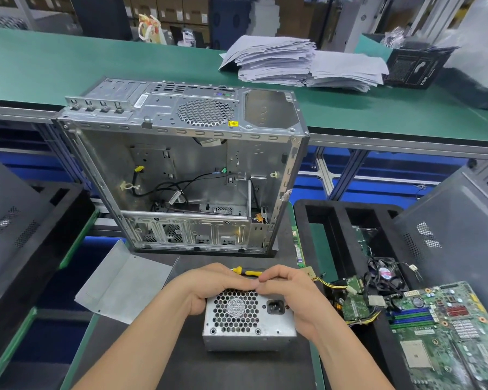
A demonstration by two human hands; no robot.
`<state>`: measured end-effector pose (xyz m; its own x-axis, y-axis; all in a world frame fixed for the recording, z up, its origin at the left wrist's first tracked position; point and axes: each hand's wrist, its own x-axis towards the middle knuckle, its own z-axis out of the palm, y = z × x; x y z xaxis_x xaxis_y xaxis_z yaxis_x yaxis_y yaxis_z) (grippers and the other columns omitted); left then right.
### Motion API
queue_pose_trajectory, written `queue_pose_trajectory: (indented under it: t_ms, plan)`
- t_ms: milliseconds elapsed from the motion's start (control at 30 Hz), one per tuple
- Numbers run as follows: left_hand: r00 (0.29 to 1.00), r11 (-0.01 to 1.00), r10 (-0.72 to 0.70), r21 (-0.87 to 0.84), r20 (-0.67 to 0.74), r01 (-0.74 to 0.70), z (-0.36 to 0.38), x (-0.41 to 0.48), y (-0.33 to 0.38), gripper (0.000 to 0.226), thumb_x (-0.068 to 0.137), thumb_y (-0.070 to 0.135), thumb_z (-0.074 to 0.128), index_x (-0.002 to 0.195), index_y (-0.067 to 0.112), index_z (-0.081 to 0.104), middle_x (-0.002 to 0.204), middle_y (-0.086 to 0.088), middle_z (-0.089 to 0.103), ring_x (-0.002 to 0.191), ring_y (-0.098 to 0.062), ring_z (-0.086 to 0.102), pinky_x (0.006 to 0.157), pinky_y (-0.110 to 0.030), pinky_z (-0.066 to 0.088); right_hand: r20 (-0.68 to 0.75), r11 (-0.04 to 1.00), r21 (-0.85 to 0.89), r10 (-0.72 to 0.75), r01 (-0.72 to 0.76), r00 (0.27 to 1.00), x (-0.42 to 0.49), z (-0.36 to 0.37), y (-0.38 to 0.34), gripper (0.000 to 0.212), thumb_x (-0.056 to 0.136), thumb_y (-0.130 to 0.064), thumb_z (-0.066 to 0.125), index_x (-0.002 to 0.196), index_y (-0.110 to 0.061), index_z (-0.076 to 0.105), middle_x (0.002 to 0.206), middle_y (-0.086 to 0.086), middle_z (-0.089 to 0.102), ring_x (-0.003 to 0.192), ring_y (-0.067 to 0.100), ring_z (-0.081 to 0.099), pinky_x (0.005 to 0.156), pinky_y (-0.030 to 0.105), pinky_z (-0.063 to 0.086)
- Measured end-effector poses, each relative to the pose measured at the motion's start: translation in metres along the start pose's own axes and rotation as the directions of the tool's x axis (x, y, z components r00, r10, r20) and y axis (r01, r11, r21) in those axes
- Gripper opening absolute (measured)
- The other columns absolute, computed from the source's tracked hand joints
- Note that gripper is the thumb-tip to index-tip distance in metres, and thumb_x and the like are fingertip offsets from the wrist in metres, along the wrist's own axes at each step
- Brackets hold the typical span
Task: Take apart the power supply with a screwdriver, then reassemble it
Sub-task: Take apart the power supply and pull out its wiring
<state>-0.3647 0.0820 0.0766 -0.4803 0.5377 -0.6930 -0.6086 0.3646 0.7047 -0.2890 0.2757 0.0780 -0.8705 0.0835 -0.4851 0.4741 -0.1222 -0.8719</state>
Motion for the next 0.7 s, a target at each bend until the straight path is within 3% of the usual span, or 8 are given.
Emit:
queue_pose_trajectory:
  t_ms: [67, 167, 233, 333, 400, 467, 567, 700]
  plan:
    - [1.0, 1.0, 0.017, 0.011, -0.013, -0.017, 0.0, 0.001, 0.0, 0.043, 0.082, 0.028, 0.088, 0.114, 0.001, 0.077, 0.115, -0.015, 0.077, 0.114, -0.029, 0.07, 0.11, -0.045, 0.05, 0.023, 0.998, 0.053, 0.02, -0.021, 1.0, 0.002, -0.005, 0.0, 0.022, 0.075, 0.007, 0.087, 0.088, -0.004, 0.074, 0.088, 0.019, 0.076, 0.077, 0.022, 0.074, 0.067, 0.025, 0.058]
    - [1.0, 0.999, 0.006, -0.044, 0.012, -0.005, 0.001, 0.0, -0.001, 0.043, 0.083, 0.023, 0.086, 0.114, -0.005, 0.075, 0.111, -0.02, 0.077, 0.095, -0.026, 0.076, 0.09, -0.039, 0.06, 0.095, 0.996, 0.076, 0.043, -0.05, 0.995, 0.006, -0.014, 0.001, 0.025, 0.074, 0.004, 0.09, 0.092, -0.004, 0.074, 0.092, 0.021, 0.076, 0.08, 0.027, 0.074, 0.067, 0.03, 0.059]
    - [1.0, 0.999, 0.001, -0.046, -0.001, -0.001, 0.002, 0.0, -0.001, 0.044, 0.084, 0.022, 0.085, 0.115, -0.007, 0.074, 0.108, -0.021, 0.077, 0.089, -0.026, 0.076, 0.081, -0.036, 0.061, 0.118, 0.998, 0.048, 0.022, -0.028, 0.993, 0.012, -0.02, 0.001, 0.02, 0.079, -0.011, 0.089, 0.095, -0.008, 0.076, 0.094, 0.014, 0.077, 0.083, 0.023, 0.073, 0.067, 0.029, 0.057]
    - [0.999, 1.0, -0.008, -0.027, -0.041, 0.007, 0.004, 0.0, -0.002, 0.038, 0.086, 0.022, 0.084, 0.112, -0.005, 0.075, 0.103, -0.02, 0.078, 0.083, -0.026, 0.076, 0.076, -0.037, 0.062, -0.017, 0.967, -0.237, -0.097, 0.09, 0.995, 0.032, -0.03, 0.003, 0.011, 0.095, -0.028, 0.075, 0.093, -0.018, 0.08, 0.093, 0.0, 0.08, 0.086, 0.016, 0.075, 0.076, 0.028, 0.058]
    - [0.998, 1.0, -0.012, -0.016, -0.06, 0.011, 0.005, -0.001, -0.001, 0.036, 0.086, 0.023, 0.084, 0.109, -0.003, 0.077, 0.103, -0.02, 0.078, 0.084, -0.027, 0.076, 0.079, -0.04, 0.063, -0.106, 0.81, -0.57, -0.239, 0.138, 0.965, 0.049, -0.037, 0.006, 0.006, 0.096, -0.028, 0.074, 0.092, -0.028, 0.079, 0.089, -0.008, 0.078, 0.085, 0.008, 0.073, 0.084, 0.028, 0.058]
    - [0.997, 1.0, -0.017, -0.016, -0.07, 0.016, 0.006, -0.001, -0.001, 0.037, 0.084, 0.023, 0.086, 0.11, -0.003, 0.076, 0.104, -0.021, 0.078, 0.085, -0.029, 0.075, 0.084, -0.043, 0.063, -0.085, 0.639, -0.756, -0.311, 0.142, 0.947, 0.064, -0.042, 0.007, 0.01, 0.092, -0.024, 0.077, 0.099, -0.031, 0.077, 0.098, -0.013, 0.074, 0.089, 0.001, 0.067, 0.086, 0.023, 0.054]
    - [0.996, 0.999, -0.039, -0.016, -0.079, 0.038, 0.006, -0.002, 0.0, 0.043, 0.083, 0.024, 0.087, 0.113, -0.003, 0.075, 0.106, -0.021, 0.077, 0.088, -0.03, 0.075, 0.087, -0.045, 0.062, 0.023, 0.493, -0.855, -0.267, 0.158, 0.963, 0.083, -0.044, 0.011, 0.033, 0.088, -0.022, 0.081, 0.119, -0.031, 0.074, 0.115, -0.008, 0.066, 0.102, 0.008, 0.061, 0.094, 0.025, 0.05]
    - [0.996, 0.998, -0.058, -0.012, -0.071, 0.057, 0.007, -0.003, 0.002, 0.046, 0.081, 0.025, 0.088, 0.114, -0.003, 0.075, 0.107, -0.02, 0.078, 0.09, -0.029, 0.076, 0.088, -0.045, 0.062, 0.148, 0.417, -0.876, -0.248, 0.243, 0.957, 0.098, -0.04, 0.018, 0.041, 0.084, -0.031, 0.087, 0.123, -0.032, 0.076, 0.111, -0.007, 0.062, 0.101, 0.01, 0.059, 0.089, 0.02, 0.045]
